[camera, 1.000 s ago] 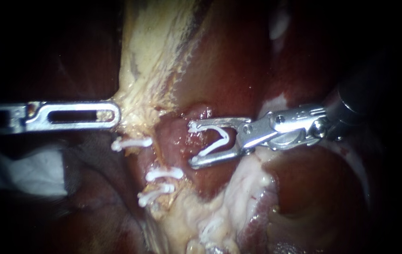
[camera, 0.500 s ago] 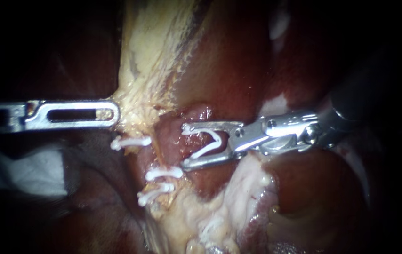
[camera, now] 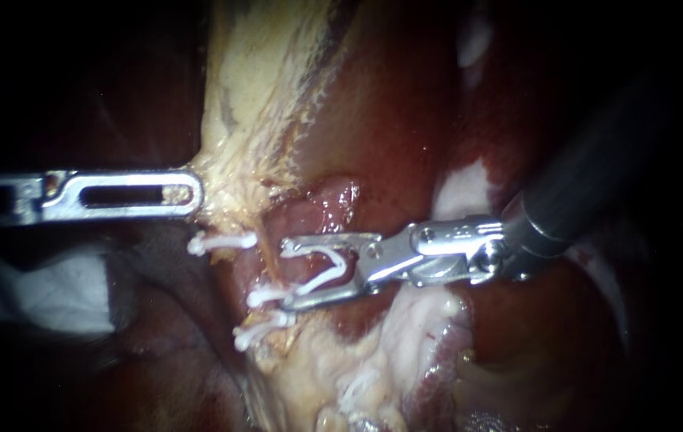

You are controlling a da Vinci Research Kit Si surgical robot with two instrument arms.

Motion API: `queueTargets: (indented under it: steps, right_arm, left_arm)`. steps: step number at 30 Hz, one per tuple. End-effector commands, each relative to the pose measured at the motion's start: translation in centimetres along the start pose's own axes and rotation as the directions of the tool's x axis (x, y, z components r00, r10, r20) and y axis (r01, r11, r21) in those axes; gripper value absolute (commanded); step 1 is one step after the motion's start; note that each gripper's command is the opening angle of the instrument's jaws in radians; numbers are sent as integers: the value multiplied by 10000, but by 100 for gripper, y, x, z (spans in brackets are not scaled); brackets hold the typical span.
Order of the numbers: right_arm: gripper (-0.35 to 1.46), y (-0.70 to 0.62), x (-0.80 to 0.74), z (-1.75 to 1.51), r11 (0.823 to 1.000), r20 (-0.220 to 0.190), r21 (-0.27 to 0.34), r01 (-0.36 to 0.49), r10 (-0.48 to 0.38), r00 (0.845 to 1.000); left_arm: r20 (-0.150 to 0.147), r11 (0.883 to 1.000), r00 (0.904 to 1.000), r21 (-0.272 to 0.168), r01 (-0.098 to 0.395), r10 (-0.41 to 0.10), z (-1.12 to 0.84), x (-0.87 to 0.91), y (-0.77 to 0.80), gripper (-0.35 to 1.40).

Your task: Clipping second clip right tube

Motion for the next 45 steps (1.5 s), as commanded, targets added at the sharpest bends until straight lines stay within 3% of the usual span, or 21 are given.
queueTargets:
  steps: [1,14,32,45]
  right_arm:
    - [49,0,-1,1,10000,4,6,3,-3,10000]
    - [49,1,-6,16,9998,17,160,-109,109,9999]
    - [48,-20,3,29,9944,-304,1027,-233,266,9992]
    - [47,-19,6,37,9942,-331,1021,-350,386,9987]
  left_arm:
    - [5,10000,10000,-11,1,-1,0,0,-1,-35]
    - [60,10000,10000,-20,30,-30,2,6,-15,-35]
    - [33,10000,10000,5,16,-16,2,2,-7,-35]
    - [47,10000,10000,-7,14,-14,4,3,-7,-35]
